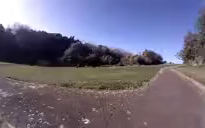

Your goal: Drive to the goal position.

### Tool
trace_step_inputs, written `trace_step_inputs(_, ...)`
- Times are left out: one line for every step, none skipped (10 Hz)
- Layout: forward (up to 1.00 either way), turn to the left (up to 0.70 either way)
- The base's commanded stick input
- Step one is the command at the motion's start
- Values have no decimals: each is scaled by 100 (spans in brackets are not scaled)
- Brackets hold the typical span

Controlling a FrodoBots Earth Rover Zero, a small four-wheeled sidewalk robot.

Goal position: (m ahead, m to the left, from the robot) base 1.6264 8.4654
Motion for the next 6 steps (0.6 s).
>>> trace_step_inputs(70, 35)
trace_step_inputs(70, 35)
trace_step_inputs(70, 35)
trace_step_inputs(70, 35)
trace_step_inputs(70, 35)
trace_step_inputs(70, 35)
